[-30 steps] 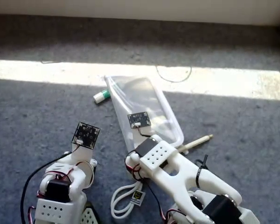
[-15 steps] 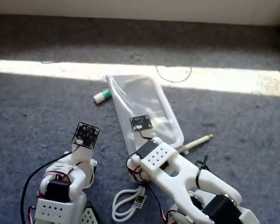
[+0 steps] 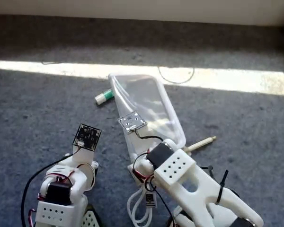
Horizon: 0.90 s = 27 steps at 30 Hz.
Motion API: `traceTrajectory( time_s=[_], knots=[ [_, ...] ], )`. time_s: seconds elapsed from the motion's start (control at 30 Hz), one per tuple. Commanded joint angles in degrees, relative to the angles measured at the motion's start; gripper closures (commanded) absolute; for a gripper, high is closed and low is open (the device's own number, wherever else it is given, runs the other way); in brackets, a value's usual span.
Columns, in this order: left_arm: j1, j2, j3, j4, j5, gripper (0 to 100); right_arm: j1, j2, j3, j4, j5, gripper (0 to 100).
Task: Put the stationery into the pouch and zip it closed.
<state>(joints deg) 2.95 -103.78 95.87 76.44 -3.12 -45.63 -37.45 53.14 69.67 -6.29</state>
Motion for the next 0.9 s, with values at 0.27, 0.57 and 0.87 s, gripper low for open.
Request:
traceTrajectory(
  time_s=[0.27, 0.57, 0.87],
  knots=[
    [-0.40, -0.22, 1.36, 0.09, 0.35, 99, 0.40, -6.90, -2.68, -12.97, 5.89, 99.3],
    [-0.40, -0.22, 1.36, 0.09, 0.35, 99, 2.51, -7.43, -2.42, -23.78, 6.33, 99.3],
    [-0.40, -0.22, 1.36, 0.09, 0.35, 99, 5.32, -7.52, -2.51, -23.96, 5.98, 99.3]
  ],
)
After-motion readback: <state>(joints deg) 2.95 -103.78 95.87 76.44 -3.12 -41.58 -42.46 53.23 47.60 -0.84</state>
